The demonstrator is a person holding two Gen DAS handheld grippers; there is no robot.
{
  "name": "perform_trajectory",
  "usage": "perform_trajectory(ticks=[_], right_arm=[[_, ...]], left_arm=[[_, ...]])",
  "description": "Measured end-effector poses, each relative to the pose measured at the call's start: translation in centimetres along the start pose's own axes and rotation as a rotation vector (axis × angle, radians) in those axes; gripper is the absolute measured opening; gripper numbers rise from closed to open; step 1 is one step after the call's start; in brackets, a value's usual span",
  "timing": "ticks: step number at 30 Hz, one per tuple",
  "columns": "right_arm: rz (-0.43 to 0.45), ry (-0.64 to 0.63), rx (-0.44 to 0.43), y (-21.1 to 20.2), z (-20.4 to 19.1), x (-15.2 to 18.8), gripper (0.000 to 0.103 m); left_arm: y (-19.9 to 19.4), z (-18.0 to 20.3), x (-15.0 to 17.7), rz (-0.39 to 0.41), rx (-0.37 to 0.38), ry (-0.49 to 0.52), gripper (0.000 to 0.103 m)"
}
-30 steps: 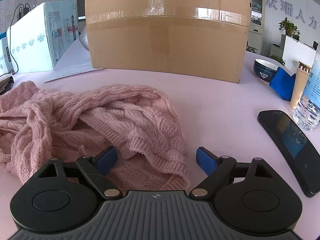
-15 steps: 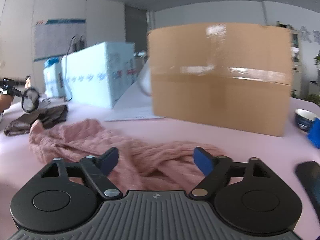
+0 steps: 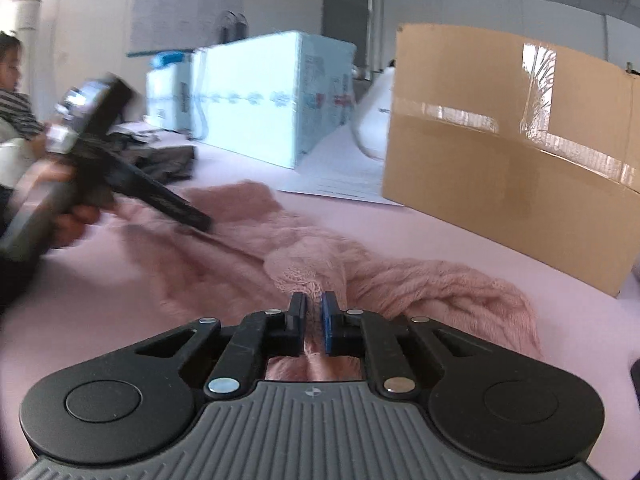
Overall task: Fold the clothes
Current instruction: 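Grasp the sweater edge with the right gripper while the left gripper releases the sleeve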
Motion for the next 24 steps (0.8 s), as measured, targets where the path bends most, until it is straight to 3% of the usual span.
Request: perform_trajectory(ticks=[5,10,13,14,15,16,17,22,24], right_arm=[[-0.018,-0.022,-0.132,-5.1,-1.8,1.3,0.006],[-0.157,-0.052,-0.314,-6.9,-4.4,4.4,0.006],[-0.246,-0.105,-0.365,-6.3,-5.4,5.7,0.007],[-0.243,-0.111,-0.367,-6.3,-5.2,5.4,0.008],[-0.229,-0.111,-0.364,-6.3,-4.9,4.8,0.018],[-0.189,-0.095,-0.347,-6.4,-4.1,3.5,0.036],[-0.155,-0.081,-0.335,-6.3,-3.4,2.4,0.044],[0.054,0.093,-0.361,-4.3,0.7,-3.2,0.056],[0.056,0.195,-0.289,-1.5,2.4,-3.8,0.064]], left_arm=[[-0.2,-0.7,-0.1,0.027,-0.009,-0.041,0.047],[0.3,-0.9,0.3,0.022,-0.001,-0.053,0.047],[0.4,-0.7,0.4,0.015,0.004,-0.047,0.048],[0.3,-0.5,0.5,0.020,0.002,-0.039,0.048],[0.2,-0.4,0.6,0.027,-0.001,-0.028,0.048],[0.2,-0.3,0.8,0.032,-0.003,-0.018,0.049],[0.1,-0.2,1.1,0.046,-0.010,0.001,0.051],[-1.3,0.1,2.7,0.114,-0.041,0.030,0.057],[-1.5,-0.4,3.1,0.123,-0.046,0.002,0.066]])
Point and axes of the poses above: each gripper's, at about its wrist camera, not at the fingertips, and y roughly the way its jaws point, z to its right, x to its underside, the point moved 7 cm from there along y, roughly the way its jaws point, and after that the axes turned 2 degrees about z, right-handed, at the moved point
